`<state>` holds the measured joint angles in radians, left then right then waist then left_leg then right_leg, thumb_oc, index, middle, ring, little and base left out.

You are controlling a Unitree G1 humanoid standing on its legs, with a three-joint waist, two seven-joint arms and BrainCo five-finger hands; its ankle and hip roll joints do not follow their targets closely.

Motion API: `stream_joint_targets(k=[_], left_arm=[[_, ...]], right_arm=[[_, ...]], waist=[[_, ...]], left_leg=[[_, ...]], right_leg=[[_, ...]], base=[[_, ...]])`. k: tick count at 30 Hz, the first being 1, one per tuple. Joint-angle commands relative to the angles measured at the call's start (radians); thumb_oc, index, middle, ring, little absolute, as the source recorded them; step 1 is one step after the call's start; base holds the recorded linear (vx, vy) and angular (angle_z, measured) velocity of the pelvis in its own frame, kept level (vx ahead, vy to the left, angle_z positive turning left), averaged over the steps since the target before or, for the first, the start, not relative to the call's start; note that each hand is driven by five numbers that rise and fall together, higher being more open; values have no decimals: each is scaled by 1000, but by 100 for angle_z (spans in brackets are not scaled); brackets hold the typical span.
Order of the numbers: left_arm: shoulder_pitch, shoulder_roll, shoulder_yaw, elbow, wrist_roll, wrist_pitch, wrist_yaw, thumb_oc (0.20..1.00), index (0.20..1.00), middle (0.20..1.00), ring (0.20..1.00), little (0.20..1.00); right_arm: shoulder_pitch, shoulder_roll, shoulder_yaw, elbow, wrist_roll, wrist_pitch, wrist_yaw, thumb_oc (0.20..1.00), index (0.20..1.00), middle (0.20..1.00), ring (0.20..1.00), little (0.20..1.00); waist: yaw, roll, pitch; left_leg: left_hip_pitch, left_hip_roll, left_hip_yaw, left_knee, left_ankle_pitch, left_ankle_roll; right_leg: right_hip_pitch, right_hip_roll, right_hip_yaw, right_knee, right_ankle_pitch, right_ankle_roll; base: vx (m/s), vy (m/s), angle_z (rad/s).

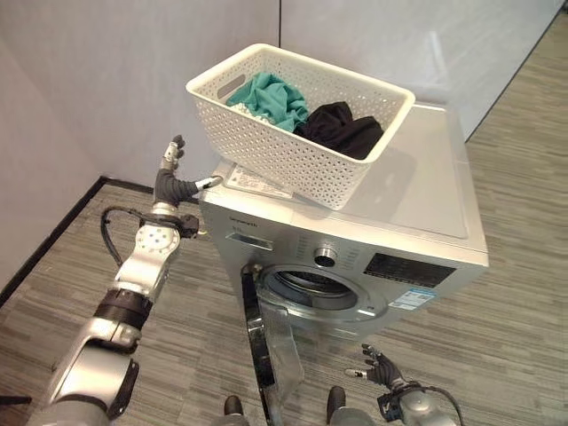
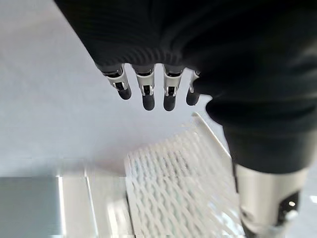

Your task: Grab the laundry basket,head to the washer,open it,put in the laundry and shut it.

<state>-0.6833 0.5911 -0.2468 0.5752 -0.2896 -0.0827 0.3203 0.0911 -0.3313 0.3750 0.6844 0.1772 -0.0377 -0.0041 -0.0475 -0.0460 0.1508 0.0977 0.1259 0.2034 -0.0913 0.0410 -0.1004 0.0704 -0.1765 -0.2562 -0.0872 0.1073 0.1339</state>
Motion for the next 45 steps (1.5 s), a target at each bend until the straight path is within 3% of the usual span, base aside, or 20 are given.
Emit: stream_joint_targets(k=[1,6,11,22,23,25,26,29,30,33,37,42,45], left_arm=[[-258,81,-31,236,33,-26,40,1000,1000,1000,1000,1000],[-414,167,-98,561,-42,-12,-35,1000,1000,1000,1000,1000],[-468,216,-122,683,-47,3,-97,1000,1000,1000,1000,1000],[-509,262,-140,642,-85,-12,-153,1000,1000,1000,1000,1000],[-469,276,-137,537,-91,-21,-130,1000,1000,1000,1000,1000],[-452,270,-135,498,-88,-25,-115,1000,1000,1000,1000,1000],[-427,252,-146,428,-68,-30,-109,1000,1000,1000,1000,1000],[-413,242,-152,406,-51,-30,-112,1000,1000,1000,1000,1000],[-395,207,-172,373,-15,-27,-114,1000,1000,1000,1000,1000],[-394,200,-189,348,-2,-30,-114,1000,1000,1000,1000,1000],[-402,184,-218,326,10,-31,-115,1000,1000,1000,1000,1000],[-391,161,-234,304,10,-35,-122,1000,1000,1000,1000,1000],[-411,112,-232,344,48,-17,-69,1000,1000,1000,1000,1000]], right_arm=[[17,-38,7,-66,-13,-37,27,1000,1000,1000,1000,1000],[29,-63,18,-96,13,-46,44,1000,1000,1000,1000,1000],[42,-83,18,-129,33,-56,56,1000,1000,1000,1000,1000],[42,-111,-13,-248,79,-76,51,1000,1000,1000,1000,1000],[75,-129,-186,-491,209,-140,-17,1000,1000,1000,1000,1000],[88,-135,-239,-553,205,-151,-47,1000,1000,1000,1000,1000],[105,-174,-351,-674,160,-161,-94,1000,1000,1000,1000,1000],[109,-193,-393,-708,137,-163,-109,1000,1000,1000,1000,1000],[81,-241,-476,-761,99,-168,-159,1000,1000,1000,1000,1000],[73,-253,-495,-799,102,-170,-160,1000,1000,1000,1000,1000],[44,-245,-436,-820,148,-166,-136,1000,1000,1000,1000,1000],[-34,-243,-311,-835,196,-146,-96,1000,1000,1000,1000,1000],[-183,-234,-212,-830,223,-138,-122,1000,1000,1000,1000,1000]], waist=[[-19,28,-33],[-55,28,-47],[-83,22,-53],[-122,3,-45],[-139,22,-32],[-145,27,-34],[-164,36,-32],[-166,40,-38],[-173,47,-38],[-171,51,-40],[-154,46,-30],[-112,37,-40],[-74,30,-45]], left_leg=[[-45,-26,-41,55,-70,53],[-23,-19,-11,17,-56,49],[-19,-10,14,4,-50,43],[-39,-13,43,4,-55,45],[-16,-37,46,4,-73,58],[-12,-47,48,4,-76,64],[9,-61,45,4,-87,78],[16,-67,45,4,-89,84],[32,-80,30,21,-105,101],[30,-82,24,34,-110,113],[35,-86,12,61,-130,128],[51,-96,3,66,-148,136],[46,-101,-4,67,-153,138]], right_leg=[[0,-64,2,105,-95,43],[-14,-56,22,109,-95,50],[-35,-50,46,105,-85,56],[-87,-53,81,95,-44,75],[-79,-70,99,116,-14,90],[-82,-78,110,130,6,95],[-79,-85,135,169,23,97],[-79,-86,147,180,31,98],[-77,-86,166,228,44,97],[-92,-78,176,272,41,90],[-111,-74,176,331,40,90],[-75,-88,154,287,51,98],[-56,-98,126,252,51,100]], base=[[35,0,3],[40,14,-5],[40,17,-12],[17,44,-11],[25,173,-12],[32,208,-9],[20,185,-6],[8,135,0],[-7,126,-6],[-23,99,1],[-21,52,0],[30,10,-5],[8,-6,-7]])
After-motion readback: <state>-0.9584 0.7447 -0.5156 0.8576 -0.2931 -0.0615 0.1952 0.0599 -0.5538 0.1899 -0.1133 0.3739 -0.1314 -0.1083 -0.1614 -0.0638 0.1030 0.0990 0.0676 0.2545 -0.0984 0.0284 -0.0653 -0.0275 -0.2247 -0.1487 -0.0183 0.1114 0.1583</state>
